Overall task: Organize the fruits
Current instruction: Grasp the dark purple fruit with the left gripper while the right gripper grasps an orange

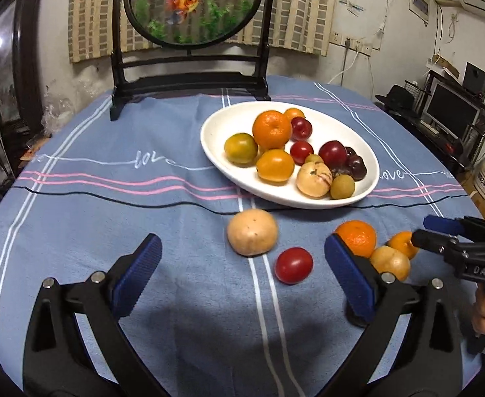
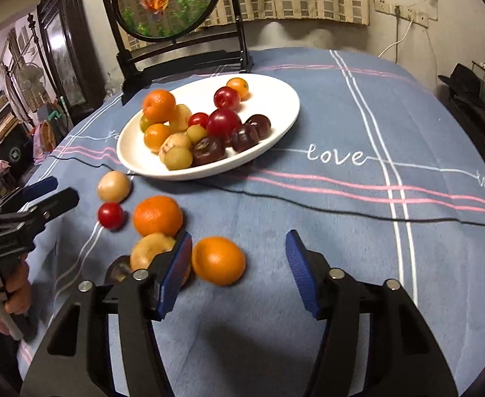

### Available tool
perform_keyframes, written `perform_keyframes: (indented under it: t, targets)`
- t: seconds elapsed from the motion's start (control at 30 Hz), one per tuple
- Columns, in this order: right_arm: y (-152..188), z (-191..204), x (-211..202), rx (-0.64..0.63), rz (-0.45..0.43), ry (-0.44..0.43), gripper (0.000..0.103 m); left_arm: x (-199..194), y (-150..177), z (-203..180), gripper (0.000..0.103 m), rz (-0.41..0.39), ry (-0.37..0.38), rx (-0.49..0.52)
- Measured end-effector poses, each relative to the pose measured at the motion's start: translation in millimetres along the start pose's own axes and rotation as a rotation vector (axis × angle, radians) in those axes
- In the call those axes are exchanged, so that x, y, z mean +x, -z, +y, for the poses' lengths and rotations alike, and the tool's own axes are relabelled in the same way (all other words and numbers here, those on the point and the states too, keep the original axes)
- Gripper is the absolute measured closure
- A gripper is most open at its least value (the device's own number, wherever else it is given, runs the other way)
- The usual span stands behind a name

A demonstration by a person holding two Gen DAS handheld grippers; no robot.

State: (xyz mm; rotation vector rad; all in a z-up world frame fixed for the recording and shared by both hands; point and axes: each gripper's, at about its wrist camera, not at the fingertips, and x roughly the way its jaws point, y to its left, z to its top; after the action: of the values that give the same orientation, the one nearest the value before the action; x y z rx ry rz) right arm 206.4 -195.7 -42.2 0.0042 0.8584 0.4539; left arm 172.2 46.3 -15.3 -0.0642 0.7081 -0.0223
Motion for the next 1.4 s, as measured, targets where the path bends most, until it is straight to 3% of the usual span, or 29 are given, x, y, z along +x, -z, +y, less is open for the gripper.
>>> perform_keyframes:
  t: [0.23,0.4,0.73,0.87,1.03,1.13,1.23,1.4]
  targets:
    - [4.1,1.1,11.7,0.005,0.075,-0.040,0.054,-5.1,-2.9,3.2,0.003,-0.020,0.012,-0.025]
    - [6.0,2.0,16.0,0.006,0.072,-0.043,0.055,-6.0,-4.5,10.8,0.003,-0.003,0.052,-0.079]
    - [4.4,4.4,21.6,-0.002,0.058,-0.047,0.055,-4.2,-4.1,10.3,0.003,0.006,0.055,-0.083]
    - [3.1,6.4,24.5,-0.002,0.062,-0.079,0.066,-3.5,-2.2,7.7,0.003,0.012,0.055,-0.070]
    - [2.2,4.8,21.8,0.015,0.043,-0.076,0.067,-2.0,-1.8,7.2,0.003,0.017,0.058,-0.065]
    - [-2.9,0.5,5.8,0.042,-0.038,-0.093,0.067,-1.0,0.1,0.0,0.003,0.039,0.129,-0.034]
    - [-6.3,-8.3,-6.2,0.087,-0.095,-0.106,0.067,-3.3,5.7,-22.2,0.005,0.052,0.207,0.074]
    - [-7.3,-21.6,-7.0,0.143,-0.084,-0.118,0.067,-2.0,22.7,-57.2,0.020,0.115,0.342,0.228]
